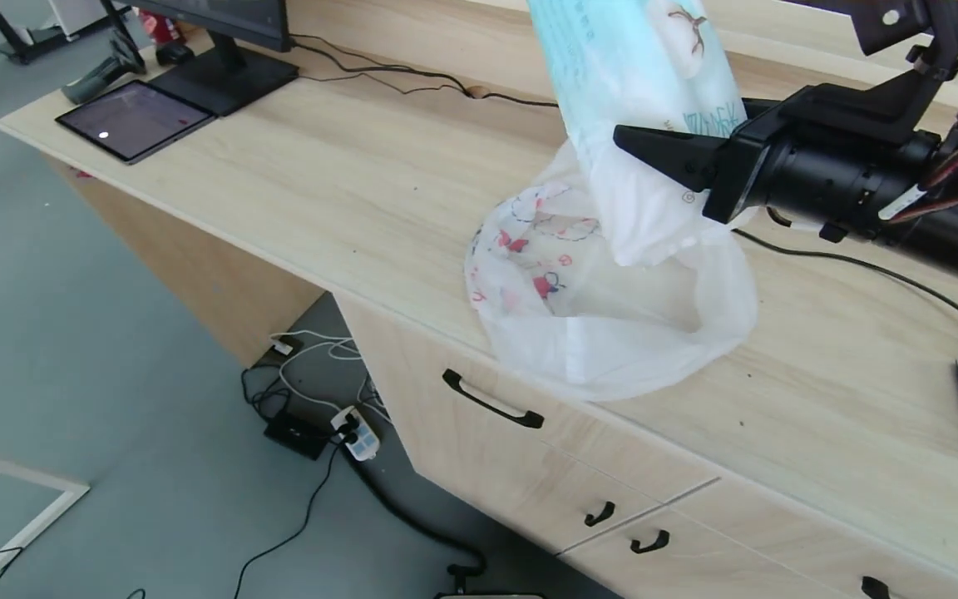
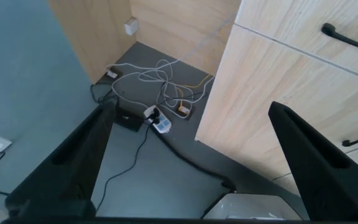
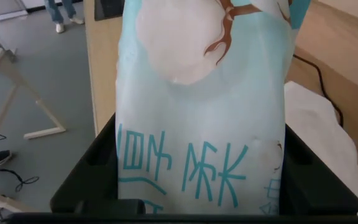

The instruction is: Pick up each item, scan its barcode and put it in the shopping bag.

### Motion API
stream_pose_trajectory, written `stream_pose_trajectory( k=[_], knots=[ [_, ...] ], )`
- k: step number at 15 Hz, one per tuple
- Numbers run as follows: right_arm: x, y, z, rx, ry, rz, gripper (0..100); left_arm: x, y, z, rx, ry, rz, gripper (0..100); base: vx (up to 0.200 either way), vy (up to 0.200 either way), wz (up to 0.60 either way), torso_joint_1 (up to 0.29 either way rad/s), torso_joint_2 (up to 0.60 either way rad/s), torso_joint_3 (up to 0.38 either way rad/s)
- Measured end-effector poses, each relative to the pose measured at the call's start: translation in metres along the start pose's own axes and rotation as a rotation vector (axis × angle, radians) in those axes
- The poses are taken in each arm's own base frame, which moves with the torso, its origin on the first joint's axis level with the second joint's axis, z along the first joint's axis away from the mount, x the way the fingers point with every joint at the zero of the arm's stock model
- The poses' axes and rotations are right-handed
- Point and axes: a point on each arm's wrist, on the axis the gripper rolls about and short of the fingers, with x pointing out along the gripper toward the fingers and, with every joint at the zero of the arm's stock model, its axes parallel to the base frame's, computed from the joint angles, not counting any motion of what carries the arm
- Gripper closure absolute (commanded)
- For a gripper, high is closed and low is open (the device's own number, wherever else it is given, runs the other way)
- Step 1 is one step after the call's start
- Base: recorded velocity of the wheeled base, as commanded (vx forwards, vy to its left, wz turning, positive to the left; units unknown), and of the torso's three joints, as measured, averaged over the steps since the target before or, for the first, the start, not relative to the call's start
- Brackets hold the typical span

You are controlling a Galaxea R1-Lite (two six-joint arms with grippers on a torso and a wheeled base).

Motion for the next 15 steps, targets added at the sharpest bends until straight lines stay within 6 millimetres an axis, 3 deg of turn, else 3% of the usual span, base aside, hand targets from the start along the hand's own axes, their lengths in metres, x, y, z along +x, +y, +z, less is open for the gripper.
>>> stream_pose_trajectory(
  k=[7,9,15],
  knots=[
    [0.018,-0.007,-0.026,0.122,0.072,-0.105,100,0.0,0.0,0.0,0.0,0.0,-0.001,0,0.0,0.0,0.0,0.0,0.0,0.0],
    [0.014,-0.023,-0.035,0.07,0.092,-0.155,100,0.0,0.0,0.0,0.0,0.0,0.0,0,0.0,0.0,0.0,0.0,0.0,0.0],
    [0.001,-0.031,-0.065,0.028,0.122,-0.167,100,0.0,0.0,0.0,0.0,0.0,0.0,0,0.0,0.0,0.0,0.0,0.0,0.0]
  ],
)
